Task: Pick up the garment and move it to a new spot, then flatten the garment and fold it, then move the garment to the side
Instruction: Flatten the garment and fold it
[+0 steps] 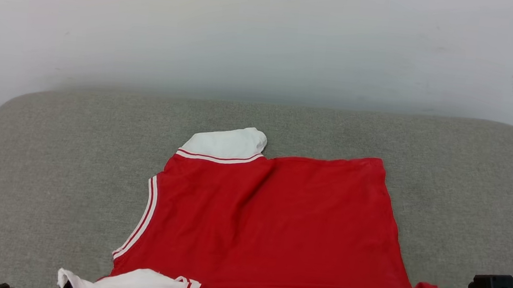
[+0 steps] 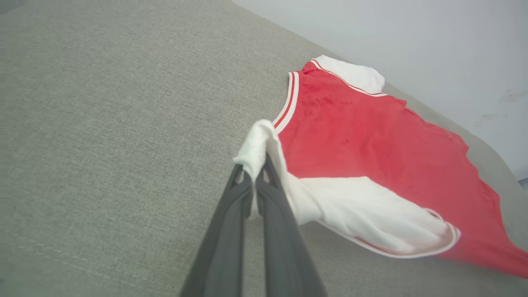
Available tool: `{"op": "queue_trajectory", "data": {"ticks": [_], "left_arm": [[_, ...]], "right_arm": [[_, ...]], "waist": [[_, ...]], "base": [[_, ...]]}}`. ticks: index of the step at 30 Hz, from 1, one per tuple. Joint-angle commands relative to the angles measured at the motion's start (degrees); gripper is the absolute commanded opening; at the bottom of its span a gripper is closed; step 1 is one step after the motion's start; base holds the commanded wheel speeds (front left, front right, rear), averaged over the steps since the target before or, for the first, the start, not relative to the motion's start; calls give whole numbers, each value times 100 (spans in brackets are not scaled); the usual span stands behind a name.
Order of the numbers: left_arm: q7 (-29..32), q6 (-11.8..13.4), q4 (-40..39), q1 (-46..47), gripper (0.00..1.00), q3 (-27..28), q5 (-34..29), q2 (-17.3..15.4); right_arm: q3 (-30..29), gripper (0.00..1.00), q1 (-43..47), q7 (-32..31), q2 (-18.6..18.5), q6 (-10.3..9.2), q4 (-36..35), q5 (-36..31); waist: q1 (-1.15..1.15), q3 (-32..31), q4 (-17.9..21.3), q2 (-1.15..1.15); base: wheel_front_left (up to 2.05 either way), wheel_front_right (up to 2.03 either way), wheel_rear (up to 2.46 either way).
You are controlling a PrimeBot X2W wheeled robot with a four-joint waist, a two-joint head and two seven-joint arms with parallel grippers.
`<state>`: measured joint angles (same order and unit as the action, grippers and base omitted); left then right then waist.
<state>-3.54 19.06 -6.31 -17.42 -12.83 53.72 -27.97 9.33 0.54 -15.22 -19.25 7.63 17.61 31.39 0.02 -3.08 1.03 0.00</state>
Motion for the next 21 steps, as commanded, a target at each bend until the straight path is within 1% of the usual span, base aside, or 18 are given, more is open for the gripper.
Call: {"op": "queue_trajectory", "data": {"ticks": [1,3,6,10,12,14,21], "left_arm": [[5,65,-68,-18,0,81,-4,-82],[74,84,-223,27,0,63,-37,-143],[172,21,-317,345,0,-34,-98,-186],[265,-124,-226,1010,0,-234,-235,-126],[295,-213,-81,1407,0,-317,-289,-66],[251,-313,128,1807,0,-366,-331,13],[126,-658,1055,2770,0,-473,-342,276]], "right_arm": [[-156,0,133,-122,-29,-27,-110,-99],[-363,0,288,-415,116,-25,-513,-227],[-543,0,340,-874,348,-21,-1021,-482],[-576,0,-27,-1186,461,-20,-1350,-729],[-564,0,-253,-1247,522,-20,-1347,-796],[-519,0,-534,-1253,508,-20,-1292,-846],[-210,0,-1506,-1106,430,-19,-659,-887]], "waist": [[-2,13,-2,0],[-2,49,6,0],[-2,165,19,0],[-2,436,51,0],[-2,618,69,0],[-2,831,77,0],[-2,1393,102,0]], "base": [[0,0,0],[0,0,0],[0,0,0],[0,0,0],[0,0,0],[0,0,0],[0,0,0]]}}
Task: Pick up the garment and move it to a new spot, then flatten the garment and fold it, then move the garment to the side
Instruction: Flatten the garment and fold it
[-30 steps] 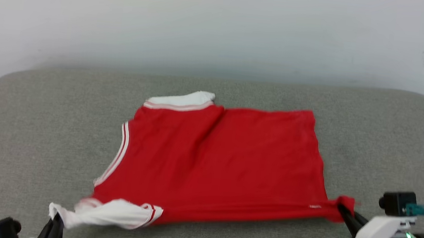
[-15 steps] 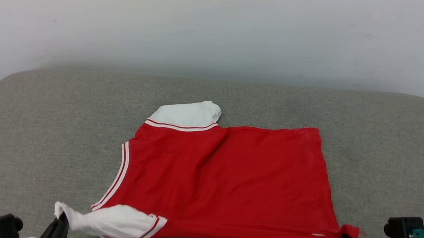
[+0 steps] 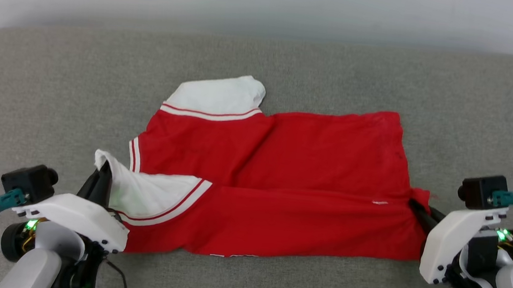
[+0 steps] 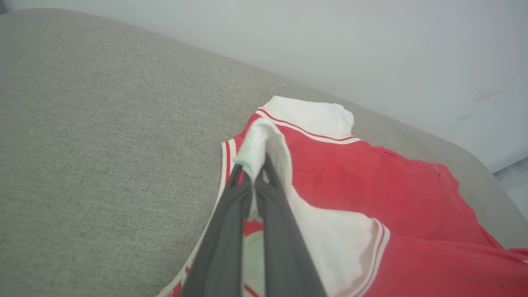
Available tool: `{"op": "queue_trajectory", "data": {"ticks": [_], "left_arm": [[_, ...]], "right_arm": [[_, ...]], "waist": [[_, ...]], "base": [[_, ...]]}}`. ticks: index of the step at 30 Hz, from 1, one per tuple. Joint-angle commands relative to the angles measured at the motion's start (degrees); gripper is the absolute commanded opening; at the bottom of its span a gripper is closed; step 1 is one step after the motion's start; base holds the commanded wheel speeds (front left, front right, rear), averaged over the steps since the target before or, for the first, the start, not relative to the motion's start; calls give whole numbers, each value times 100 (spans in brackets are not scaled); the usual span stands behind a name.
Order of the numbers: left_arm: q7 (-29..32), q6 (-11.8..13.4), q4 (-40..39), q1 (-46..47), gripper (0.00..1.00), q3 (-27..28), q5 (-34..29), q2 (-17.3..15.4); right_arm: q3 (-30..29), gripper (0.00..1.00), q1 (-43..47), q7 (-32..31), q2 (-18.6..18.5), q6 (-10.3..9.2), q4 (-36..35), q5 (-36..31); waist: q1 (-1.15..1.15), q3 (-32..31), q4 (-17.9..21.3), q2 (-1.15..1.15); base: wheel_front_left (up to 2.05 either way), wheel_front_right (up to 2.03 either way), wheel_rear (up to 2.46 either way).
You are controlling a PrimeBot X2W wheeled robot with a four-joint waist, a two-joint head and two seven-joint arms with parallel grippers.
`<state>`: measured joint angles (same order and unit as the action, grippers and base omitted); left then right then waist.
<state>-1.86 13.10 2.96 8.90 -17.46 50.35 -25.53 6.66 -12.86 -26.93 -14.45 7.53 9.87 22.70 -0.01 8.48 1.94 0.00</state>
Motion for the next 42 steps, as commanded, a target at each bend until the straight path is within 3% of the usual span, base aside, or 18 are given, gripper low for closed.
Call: {"op": "queue_trajectory", "data": {"ticks": [1,7,8,10,11,12,13,14,15,24,28,33,39,42], "left_arm": [[-52,-126,264,256,0,-24,18,80],[-73,-478,1113,783,0,-183,74,291],[-53,-538,1269,846,0,-196,108,336],[-16,-626,1544,934,0,-254,123,381],[20,-676,1685,976,0,-262,190,433],[62,-722,1804,1007,35,-285,220,456],[80,-768,1918,1046,47,-283,247,466],[95,-815,2017,1076,96,-271,307,492],[131,-855,2119,1073,100,-277,342,511],[102,-1074,2402,911,100,-208,455,367],[445,-992,2086,707,100,-292,387,21],[1159,-862,1627,528,100,-405,429,-407],[2656,-564,1056,281,100,-571,720,-1059],[3115,-440,816,174,100,-579,858,-1297]], "right_arm": [[89,0,-286,122,-41,-9,224,1],[372,0,-793,396,-54,-8,1010,58],[436,5,-844,457,-31,-8,1144,88],[553,47,-929,555,-2,-8,1426,130],[595,82,-952,581,19,-8,1589,154],[649,100,-964,655,33,-8,1702,164],[695,100,-982,728,39,-8,1813,186],[747,100,-997,805,32,-10,1897,190],[774,100,-986,910,38,-11,1963,243],[833,100,-647,2415,-111,-8,1770,207],[619,100,-270,2998,-47,-8,1511,11],[438,100,57,3154,44,-8,1120,-169],[172,100,518,3099,258,-8,282,-354],[76,100,708,3054,374,-7,-139,-482]], "waist": [[1,311,0,0],[1,608,-36,0],[1,632,-34,0],[1,655,-21,0],[1,661,-13,0],[1,663,-9,0],[1,662,-6,0],[1,652,-4,0],[1,632,-3,0],[1,141,17,0],[1,-270,101,0],[1,-460,197,0],[1,-476,426,0],[1,-354,592,0]], "base": [[0,0,0],[0,0,0],[0,0,0],[0,0,0],[0,0,0],[0,0,0],[0,0,0],[0,0,0],[0,0,0],[0,0,0],[0,0,0],[0,0,0],[0,0,0],[0,0,0]]}}
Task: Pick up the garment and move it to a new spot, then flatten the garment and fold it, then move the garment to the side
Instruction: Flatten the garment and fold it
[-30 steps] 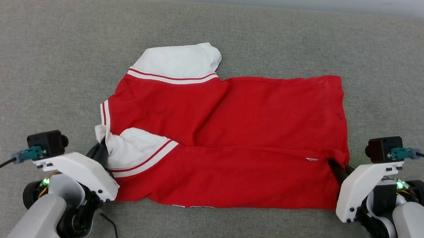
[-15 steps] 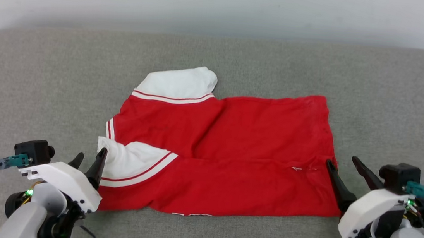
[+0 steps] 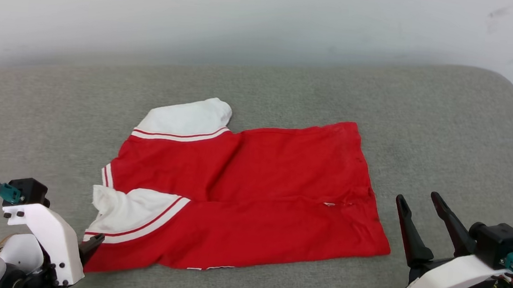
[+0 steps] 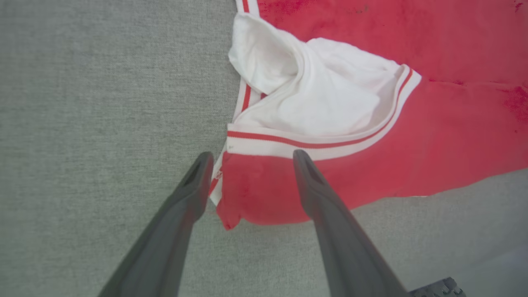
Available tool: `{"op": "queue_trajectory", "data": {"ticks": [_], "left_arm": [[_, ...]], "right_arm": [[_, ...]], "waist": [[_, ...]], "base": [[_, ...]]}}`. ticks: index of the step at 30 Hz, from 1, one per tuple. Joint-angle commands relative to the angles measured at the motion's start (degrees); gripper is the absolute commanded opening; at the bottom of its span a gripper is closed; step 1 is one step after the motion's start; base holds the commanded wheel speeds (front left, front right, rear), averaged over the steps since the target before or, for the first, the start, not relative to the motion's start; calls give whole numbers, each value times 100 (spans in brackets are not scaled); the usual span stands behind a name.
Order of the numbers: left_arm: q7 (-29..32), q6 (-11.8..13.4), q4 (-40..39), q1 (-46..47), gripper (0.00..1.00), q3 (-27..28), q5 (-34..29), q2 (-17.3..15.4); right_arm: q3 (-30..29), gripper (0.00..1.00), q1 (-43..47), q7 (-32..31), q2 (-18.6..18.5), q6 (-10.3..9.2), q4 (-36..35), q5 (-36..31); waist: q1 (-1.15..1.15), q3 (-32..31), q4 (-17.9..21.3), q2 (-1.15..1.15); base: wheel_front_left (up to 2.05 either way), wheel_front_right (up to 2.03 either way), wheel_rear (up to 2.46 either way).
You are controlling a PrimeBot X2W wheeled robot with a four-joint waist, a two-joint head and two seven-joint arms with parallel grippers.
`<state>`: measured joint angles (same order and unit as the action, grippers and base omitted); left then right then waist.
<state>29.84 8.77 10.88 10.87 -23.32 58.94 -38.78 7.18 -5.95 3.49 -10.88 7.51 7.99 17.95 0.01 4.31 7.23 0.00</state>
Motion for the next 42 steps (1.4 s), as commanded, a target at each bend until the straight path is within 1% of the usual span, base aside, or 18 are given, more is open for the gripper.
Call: {"op": "queue_trajectory", "data": {"ticks": [1,7,9,11,12,13,14,15,16,20,23,25,27,30,34,36,38,42], "left_arm": [[46,34,-37,-58,100,13,46,1],[562,316,10,-176,100,55,246,-214],[651,369,118,-206,100,47,303,-204],[704,392,248,-239,100,39,418,-82],[765,385,315,-267,96,6,453,-27],[798,384,378,-299,59,-26,499,39],[795,369,434,-315,38,-41,535,117],[801,343,482,-335,4,-77,558,186],[836,337,523,-355,0,-116,588,249],[705,211,521,-313,0,-160,581,377],[376,177,441,-159,0,-84,415,388],[123,142,379,-51,0,-37,292,398],[-85,110,272,78,0,-5,190,421],[-315,124,55,221,0,25,17,416],[-444,186,-332,363,0,-52,-199,434],[-489,223,-536,427,0,-101,-295,454],[-516,249,-728,493,0,-154,-399,466],[-559,311,-1024,595,0,-220,-539,496]], "right_arm": [[1,100,61,-16,43,-5,-77,-44],[-58,100,227,-100,188,-5,-549,-146],[-53,100,210,-104,212,-5,-627,-147],[-60,100,188,-98,235,-5,-667,-155],[-64,100,175,-92,239,-5,-679,-159],[-67,100,162,-87,241,-5,-684,-159],[-68,100,155,-85,242,-5,-688,-156],[-67,100,144,-81,237,-5,-701,-156],[-72,100,144,-94,226,-5,-705,-151],[-96,100,151,-236,136,-6,-710,-61],[-115,100,139,-475,65,-6,-718,81],[-98,100,95,-772,-23,-5,-675,231],[-144,100,11,-1205,-101,-5,-579,404],[-214,100,-145,-2110,-226,-5,-350,659],[-238,100,-434,-3429,-404,-5,-18,883],[-242,100,-571,-3928,-445,-5,102,946],[-237,100,-717,-4246,-468,-5,205,943],[-193,100,-1005,-4488,-429,-5,494,913]], "waist": [[-1,105,112,0],[-1,438,430,0],[-1,530,504,0],[-1,591,545,0],[-1,608,559,0],[-1,621,567,0],[-1,629,568,0],[-1,630,563,0],[-1,625,548,0],[-1,555,424,0],[-1,504,285,0],[-1,488,192,0],[-1,498,89,0],[-1,527,-63,0],[-1,617,-281,0],[-1,687,-385,0],[-1,772,-492,0],[-1,954,-655,0]], "base": [[0,0,0],[0,0,0],[0,0,0],[0,0,0],[0,0,0],[0,0,0],[0,0,0],[0,0,0],[0,0,0],[0,0,0],[0,0,0],[0,0,0],[0,0,0],[0,0,0],[0,0,0],[0,0,0],[0,0,0],[0,0,0]]}}
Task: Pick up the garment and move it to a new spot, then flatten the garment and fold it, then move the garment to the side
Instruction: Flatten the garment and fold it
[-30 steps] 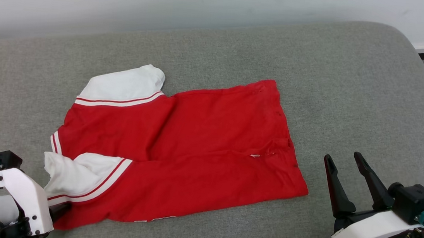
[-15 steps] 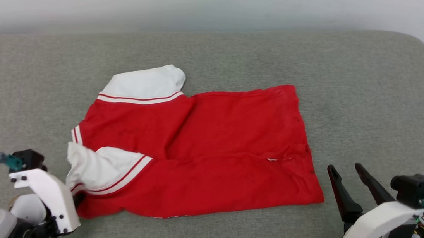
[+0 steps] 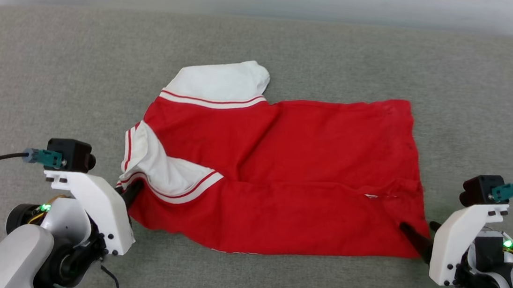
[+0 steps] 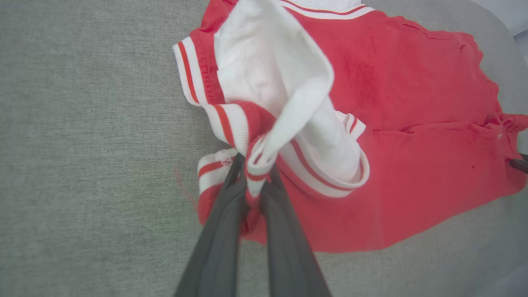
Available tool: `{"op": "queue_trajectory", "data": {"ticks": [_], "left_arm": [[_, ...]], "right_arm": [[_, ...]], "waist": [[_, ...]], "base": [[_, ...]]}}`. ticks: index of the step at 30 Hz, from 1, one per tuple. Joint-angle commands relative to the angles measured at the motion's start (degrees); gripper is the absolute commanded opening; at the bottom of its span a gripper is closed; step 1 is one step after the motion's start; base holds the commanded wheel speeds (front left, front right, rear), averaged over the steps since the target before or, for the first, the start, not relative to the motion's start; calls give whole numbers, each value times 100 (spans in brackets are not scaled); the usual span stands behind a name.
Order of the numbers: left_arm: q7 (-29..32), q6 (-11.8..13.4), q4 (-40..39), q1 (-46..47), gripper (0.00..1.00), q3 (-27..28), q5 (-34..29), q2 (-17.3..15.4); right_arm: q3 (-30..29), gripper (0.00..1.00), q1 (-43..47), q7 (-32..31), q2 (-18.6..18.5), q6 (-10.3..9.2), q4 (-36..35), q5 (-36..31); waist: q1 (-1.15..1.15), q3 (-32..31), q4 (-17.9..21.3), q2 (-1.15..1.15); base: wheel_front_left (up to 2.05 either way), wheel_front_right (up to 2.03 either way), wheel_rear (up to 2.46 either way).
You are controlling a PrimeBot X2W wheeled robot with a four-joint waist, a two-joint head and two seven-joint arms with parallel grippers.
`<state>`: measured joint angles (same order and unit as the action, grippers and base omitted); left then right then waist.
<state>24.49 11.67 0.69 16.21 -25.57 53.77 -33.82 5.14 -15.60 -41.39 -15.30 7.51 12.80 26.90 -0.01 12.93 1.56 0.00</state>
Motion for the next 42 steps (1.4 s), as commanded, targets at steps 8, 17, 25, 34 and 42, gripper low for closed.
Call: {"op": "queue_trajectory", "data": {"ticks": [8,17,25,34,42], "left_arm": [[-70,49,-130,49,0,-57,-69,68],[-287,34,28,-223,0,2,29,124],[-502,134,-1,-642,0,92,97,107],[-462,314,-254,-1327,0,140,247,-48],[-370,260,-25,-1682,56,71,606,204]], "right_arm": [[471,32,-182,-303,293,6,855,167],[574,0,-382,-68,32,4,739,309],[641,0,-228,71,-97,-4,504,410],[565,0,299,-105,-119,-4,260,493],[228,82,894,-132,117,-4,244,423]], "waist": [[1,257,-243,0],[1,-77,-181,0],[1,-726,-163,0],[1,-1391,-146,0],[1,-1421,-100,0]], "base": [[0,0,0],[0,0,0],[0,0,0],[0,0,0],[0,0,0]]}}
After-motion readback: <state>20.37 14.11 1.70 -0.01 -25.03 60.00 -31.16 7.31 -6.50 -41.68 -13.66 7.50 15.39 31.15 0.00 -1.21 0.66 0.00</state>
